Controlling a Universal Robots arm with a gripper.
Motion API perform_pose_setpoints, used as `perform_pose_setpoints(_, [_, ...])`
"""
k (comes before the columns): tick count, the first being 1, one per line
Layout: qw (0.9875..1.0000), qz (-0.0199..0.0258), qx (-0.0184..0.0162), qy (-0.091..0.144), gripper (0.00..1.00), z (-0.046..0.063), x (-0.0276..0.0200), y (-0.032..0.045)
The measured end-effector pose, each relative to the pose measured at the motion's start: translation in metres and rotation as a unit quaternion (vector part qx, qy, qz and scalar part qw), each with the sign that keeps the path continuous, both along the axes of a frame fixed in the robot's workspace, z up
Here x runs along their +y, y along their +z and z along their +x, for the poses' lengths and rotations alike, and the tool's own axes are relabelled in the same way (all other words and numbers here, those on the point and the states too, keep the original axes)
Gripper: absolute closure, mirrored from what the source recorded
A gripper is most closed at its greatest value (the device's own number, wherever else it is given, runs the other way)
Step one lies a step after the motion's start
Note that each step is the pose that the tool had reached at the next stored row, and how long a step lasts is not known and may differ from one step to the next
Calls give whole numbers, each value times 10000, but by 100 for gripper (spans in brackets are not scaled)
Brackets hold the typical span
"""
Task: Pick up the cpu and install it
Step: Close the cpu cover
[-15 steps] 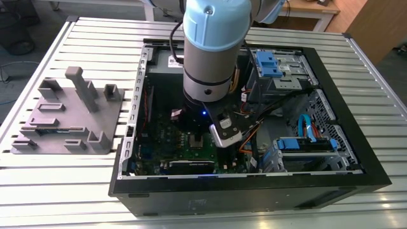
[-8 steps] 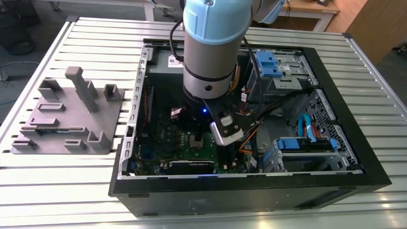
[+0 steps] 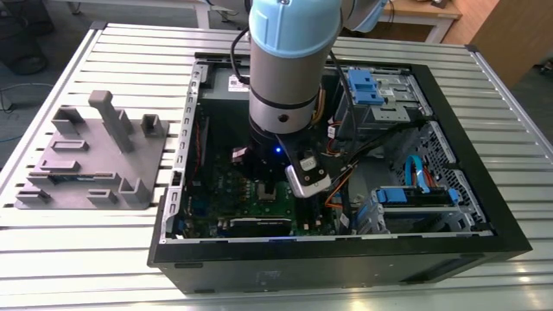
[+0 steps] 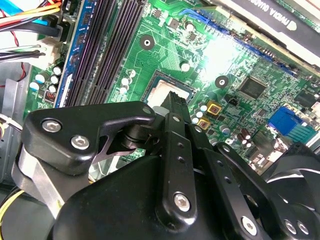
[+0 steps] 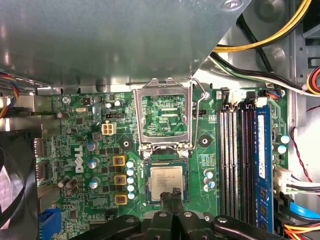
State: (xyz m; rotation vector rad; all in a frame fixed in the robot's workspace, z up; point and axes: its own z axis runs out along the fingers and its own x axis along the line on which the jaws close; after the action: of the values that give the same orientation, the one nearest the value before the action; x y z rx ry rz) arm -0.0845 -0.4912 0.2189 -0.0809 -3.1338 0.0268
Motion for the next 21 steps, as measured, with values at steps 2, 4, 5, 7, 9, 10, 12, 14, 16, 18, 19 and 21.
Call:
perform_pose_setpoints(2, [10000,-1,0,0,89,5,6,-1])
perform_pose_setpoints(4, [10000,-1,0,0,89,19,14,-3])
perform_pose_setpoints(5, [10000,0,0,0,89,29,17,-4])
perform_pose_setpoints(7, [10000,0,0,0,89,54,28,-6])
perform_pose_setpoints(9, [10000,0,0,0,89,78,44,-7])
perform_pose_setpoints(10, [10000,0,0,0,89,88,56,-8])
perform_pose_setpoints(12, [10000,0,0,-1,89,102,83,-10])
perform_pose_setpoints(14, [10000,0,0,0,89,115,102,-11])
perform_pose_setpoints(16, [10000,0,0,1,89,126,113,-12])
perform_pose_setpoints(18, [10000,0,0,0,89,143,122,-13])
perform_pose_setpoints(19, [10000,0,0,0,89,153,126,-14])
perform_pose_setpoints(21, [10000,0,0,0,89,174,137,-16])
